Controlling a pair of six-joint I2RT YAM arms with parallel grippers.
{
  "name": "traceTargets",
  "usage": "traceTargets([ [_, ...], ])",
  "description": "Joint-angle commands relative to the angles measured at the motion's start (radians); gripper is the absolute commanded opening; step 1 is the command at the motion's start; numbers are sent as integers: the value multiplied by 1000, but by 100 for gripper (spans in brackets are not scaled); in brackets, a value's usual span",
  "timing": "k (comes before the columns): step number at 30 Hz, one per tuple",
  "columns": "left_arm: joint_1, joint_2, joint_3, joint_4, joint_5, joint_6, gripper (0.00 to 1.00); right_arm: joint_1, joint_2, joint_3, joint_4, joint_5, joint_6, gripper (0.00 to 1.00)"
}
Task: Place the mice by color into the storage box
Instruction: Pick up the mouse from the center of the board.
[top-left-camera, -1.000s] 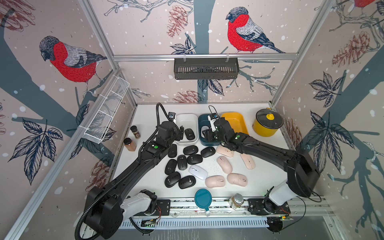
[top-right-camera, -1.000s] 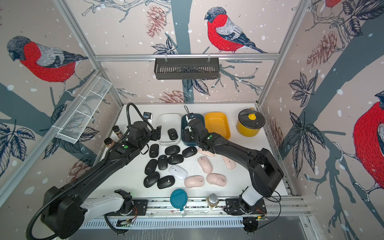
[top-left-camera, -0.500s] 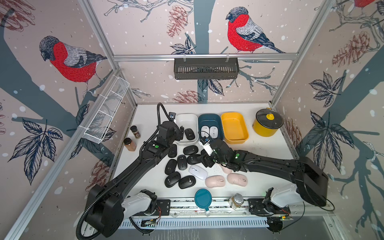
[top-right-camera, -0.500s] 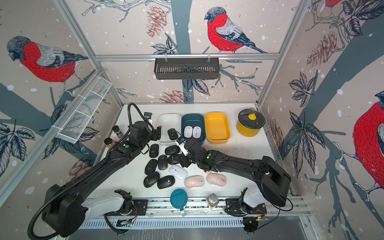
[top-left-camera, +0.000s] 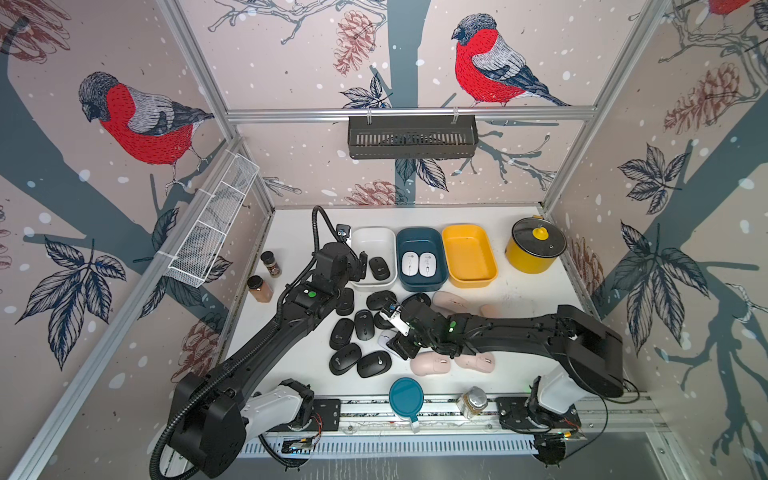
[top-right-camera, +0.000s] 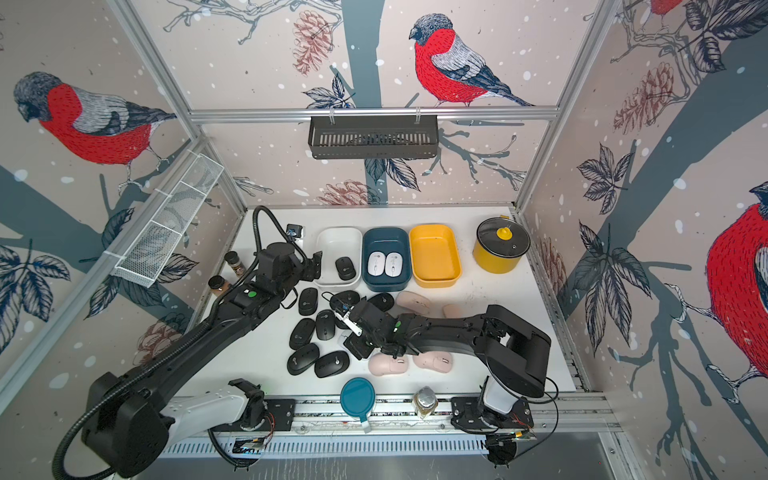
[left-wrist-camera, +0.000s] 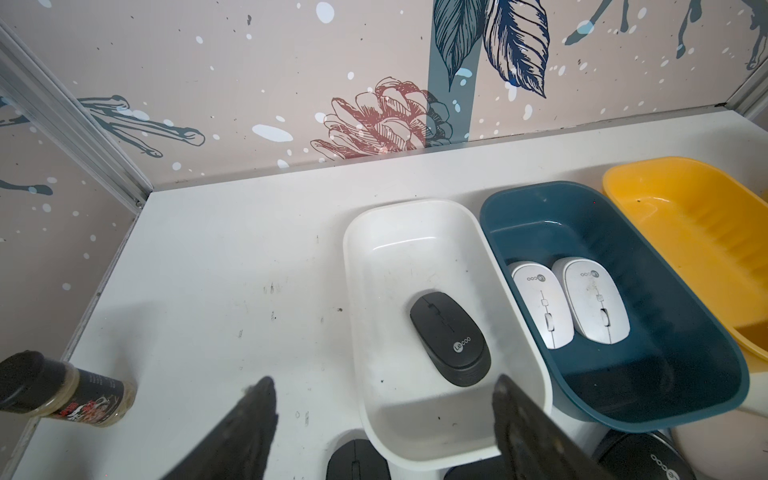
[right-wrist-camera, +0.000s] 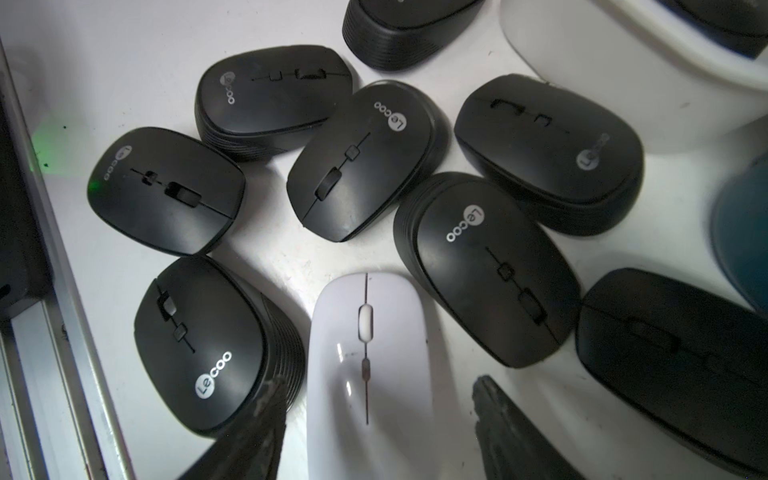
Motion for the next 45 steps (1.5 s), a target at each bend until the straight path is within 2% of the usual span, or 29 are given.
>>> traceTargets([
  [1, -1, -7, 4, 32, 7, -2, 80, 13, 19, 5, 9, 10, -10, 72],
  [20, -1, 0, 6, 27, 2, -3, 80, 40, 128, 21, 15, 80, -19, 71],
  [27, -1, 3, 5, 26, 1, -3, 80, 43, 131, 17, 22, 101, -14, 65],
  [32, 0, 3, 8, 26, 0, -3, 80, 47, 114, 14, 22, 114, -12, 56],
  [45, -1, 0, 8, 26, -7, 0, 80, 39, 6, 15, 22, 116, 37, 55],
])
